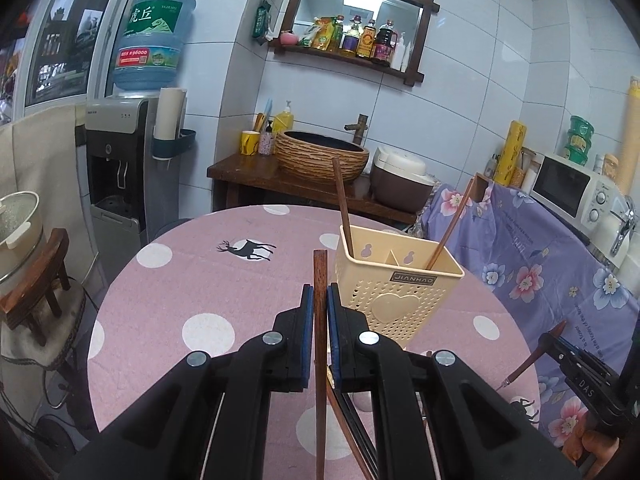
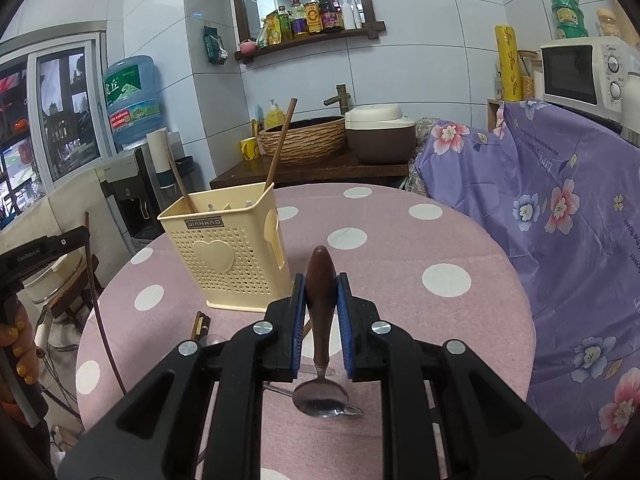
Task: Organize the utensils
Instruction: 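Lift and carry the wooden spoon and chopstick toward the cream holder, then lower the wooden spoon and chopstick into the holder and open both grippers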
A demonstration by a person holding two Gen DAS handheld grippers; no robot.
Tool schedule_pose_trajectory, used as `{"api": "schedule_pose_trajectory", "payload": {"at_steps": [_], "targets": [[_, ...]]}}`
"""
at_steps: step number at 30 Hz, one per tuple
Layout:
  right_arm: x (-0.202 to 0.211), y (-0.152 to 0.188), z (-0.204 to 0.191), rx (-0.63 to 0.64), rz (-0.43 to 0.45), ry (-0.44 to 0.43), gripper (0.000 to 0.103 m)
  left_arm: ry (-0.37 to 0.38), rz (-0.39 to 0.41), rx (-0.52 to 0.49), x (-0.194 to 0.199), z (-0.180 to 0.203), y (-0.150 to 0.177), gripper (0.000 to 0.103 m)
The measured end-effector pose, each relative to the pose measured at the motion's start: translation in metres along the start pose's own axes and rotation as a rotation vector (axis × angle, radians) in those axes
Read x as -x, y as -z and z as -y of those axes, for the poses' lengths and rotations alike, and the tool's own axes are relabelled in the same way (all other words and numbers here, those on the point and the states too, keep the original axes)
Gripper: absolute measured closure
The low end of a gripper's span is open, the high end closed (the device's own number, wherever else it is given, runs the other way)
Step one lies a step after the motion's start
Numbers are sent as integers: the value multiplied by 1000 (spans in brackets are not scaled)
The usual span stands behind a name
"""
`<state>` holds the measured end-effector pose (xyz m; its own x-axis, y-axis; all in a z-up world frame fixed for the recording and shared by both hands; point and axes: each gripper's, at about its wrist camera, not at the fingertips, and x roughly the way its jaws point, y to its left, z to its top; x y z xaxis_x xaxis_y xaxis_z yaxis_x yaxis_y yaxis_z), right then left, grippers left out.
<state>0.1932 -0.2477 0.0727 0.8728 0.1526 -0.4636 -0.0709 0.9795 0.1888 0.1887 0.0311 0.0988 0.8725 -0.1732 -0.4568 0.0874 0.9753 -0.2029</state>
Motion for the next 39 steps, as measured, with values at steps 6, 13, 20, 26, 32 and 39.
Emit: {"api": "schedule_pose_trajectory", "payload": {"at_steps": [6,13,20,26,32,39], "targets": [[0,-4,1,-3,4,-2,87,12,13,9,6,-3,-5,95],[-2,-16,-3,6,6,-26,87,7,43,-5,8,-2,-18,95],[-13,-45,-10,3,0,-83,87,19,61,-28,6,0,-45,95],[-13,-98,-30,31,27,-150,87,69,101,-34,18,7,-101,95],[-9,-174,-65,49,126,-157,87,89,189,-39,29,32,-164,95],[-42,-187,-95,51,157,-133,87,52,210,-39,-7,50,-167,95]]}}
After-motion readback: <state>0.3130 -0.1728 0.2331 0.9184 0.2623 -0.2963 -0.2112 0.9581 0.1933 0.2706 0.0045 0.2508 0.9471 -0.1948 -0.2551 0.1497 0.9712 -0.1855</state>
